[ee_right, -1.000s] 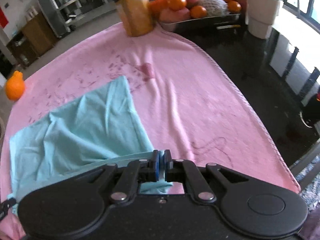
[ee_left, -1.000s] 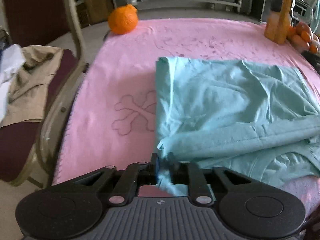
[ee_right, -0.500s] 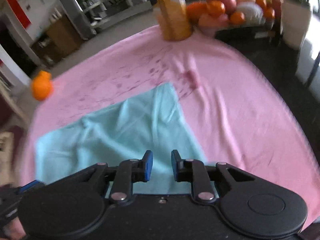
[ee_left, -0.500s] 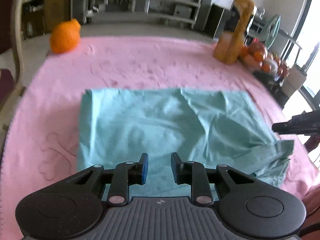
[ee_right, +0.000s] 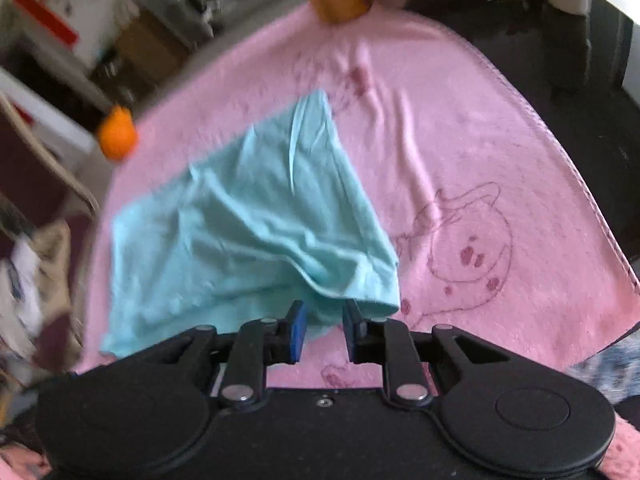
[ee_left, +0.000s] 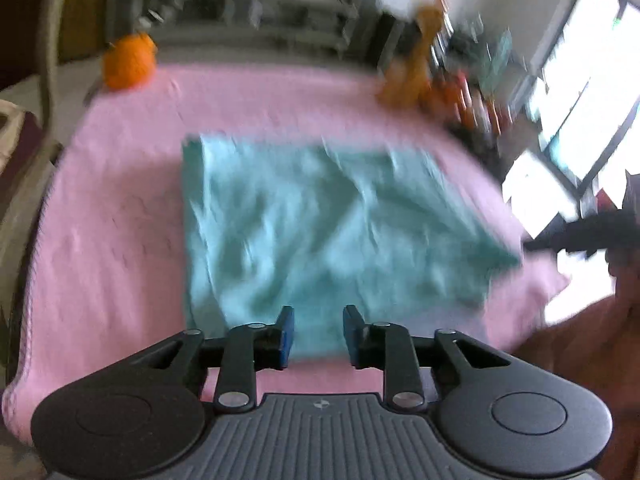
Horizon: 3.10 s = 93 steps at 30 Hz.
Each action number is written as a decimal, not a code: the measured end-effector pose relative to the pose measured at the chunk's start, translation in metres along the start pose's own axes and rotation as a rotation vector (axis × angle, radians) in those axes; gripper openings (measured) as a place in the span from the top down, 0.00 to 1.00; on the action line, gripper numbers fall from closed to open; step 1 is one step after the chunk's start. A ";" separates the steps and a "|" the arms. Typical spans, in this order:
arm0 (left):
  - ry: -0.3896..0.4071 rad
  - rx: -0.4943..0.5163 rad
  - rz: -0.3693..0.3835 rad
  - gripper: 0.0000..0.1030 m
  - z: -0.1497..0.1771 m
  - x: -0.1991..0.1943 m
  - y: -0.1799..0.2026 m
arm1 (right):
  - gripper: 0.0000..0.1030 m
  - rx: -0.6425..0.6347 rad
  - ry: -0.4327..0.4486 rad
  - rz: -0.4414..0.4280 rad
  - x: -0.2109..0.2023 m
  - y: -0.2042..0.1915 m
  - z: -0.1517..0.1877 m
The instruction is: Fold clothes
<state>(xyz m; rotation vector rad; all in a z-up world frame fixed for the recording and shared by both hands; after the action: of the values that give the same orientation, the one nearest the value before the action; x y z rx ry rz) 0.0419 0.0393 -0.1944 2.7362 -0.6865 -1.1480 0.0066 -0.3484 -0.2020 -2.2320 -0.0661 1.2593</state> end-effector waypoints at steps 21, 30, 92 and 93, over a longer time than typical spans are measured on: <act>-0.075 0.169 0.145 0.64 0.028 -0.030 0.025 | 0.80 -0.150 -0.134 0.006 0.019 -0.015 0.015; -0.021 -0.424 -0.053 0.60 0.010 -0.029 -0.070 | 0.72 0.169 0.034 -0.007 0.004 0.025 -0.015; -0.032 -0.581 -0.063 0.94 0.021 -0.013 -0.072 | 0.97 0.166 0.080 0.175 0.014 0.036 -0.021; -0.005 -0.547 -0.052 0.94 0.016 -0.016 -0.066 | 0.97 0.176 0.090 0.166 0.012 0.037 -0.022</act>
<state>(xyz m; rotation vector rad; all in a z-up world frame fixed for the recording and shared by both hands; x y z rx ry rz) 0.0450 0.1068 -0.2123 2.2963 -0.2469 -1.1446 0.0228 -0.3859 -0.2209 -2.1727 0.2596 1.1970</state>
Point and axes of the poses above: each gripper's, at about its wrist camera, not at the fingertips, and x roughly the way its jaws point, y to its right, z to its underside, the point moved 7 cm from there along x, roughly the way its jaws point, and after that the axes turned 2 degrees about y, right-handed, at the moved point
